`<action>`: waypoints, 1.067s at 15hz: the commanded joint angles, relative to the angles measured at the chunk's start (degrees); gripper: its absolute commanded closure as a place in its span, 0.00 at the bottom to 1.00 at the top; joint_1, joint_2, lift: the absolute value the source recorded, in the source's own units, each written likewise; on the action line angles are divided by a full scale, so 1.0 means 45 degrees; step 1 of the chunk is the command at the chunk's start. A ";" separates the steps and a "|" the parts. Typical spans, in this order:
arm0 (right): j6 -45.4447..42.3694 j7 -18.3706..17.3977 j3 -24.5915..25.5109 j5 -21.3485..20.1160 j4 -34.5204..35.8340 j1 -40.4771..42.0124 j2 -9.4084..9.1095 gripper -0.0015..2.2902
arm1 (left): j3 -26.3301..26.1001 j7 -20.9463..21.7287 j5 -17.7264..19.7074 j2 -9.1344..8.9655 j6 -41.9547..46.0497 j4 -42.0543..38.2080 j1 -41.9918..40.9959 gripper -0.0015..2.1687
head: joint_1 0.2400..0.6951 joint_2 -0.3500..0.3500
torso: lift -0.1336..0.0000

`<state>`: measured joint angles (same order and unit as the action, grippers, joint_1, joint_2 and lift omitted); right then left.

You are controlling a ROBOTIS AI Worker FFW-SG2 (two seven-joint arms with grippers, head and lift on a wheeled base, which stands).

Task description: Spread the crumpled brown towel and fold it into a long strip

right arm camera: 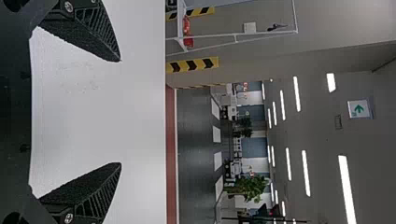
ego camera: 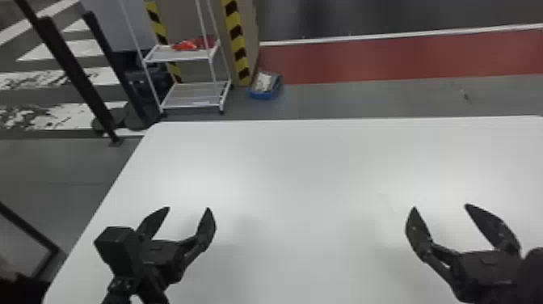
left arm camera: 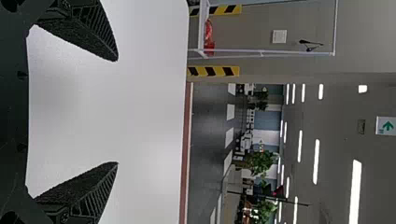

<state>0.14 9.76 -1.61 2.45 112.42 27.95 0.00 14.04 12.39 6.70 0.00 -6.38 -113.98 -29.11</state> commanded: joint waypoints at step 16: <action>0.0078 0.0000 -0.0034 0.0003 -0.0100 -0.0098 -0.0011 0.04 | -0.0054 0.0020 -0.0082 -0.0033 -0.0292 -0.0022 0.0062 0.04 | 1.00 0.76 | 0.07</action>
<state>0.60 9.76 -1.76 2.46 111.98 27.51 0.00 13.80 12.48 6.32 0.00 -7.81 -114.10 -28.83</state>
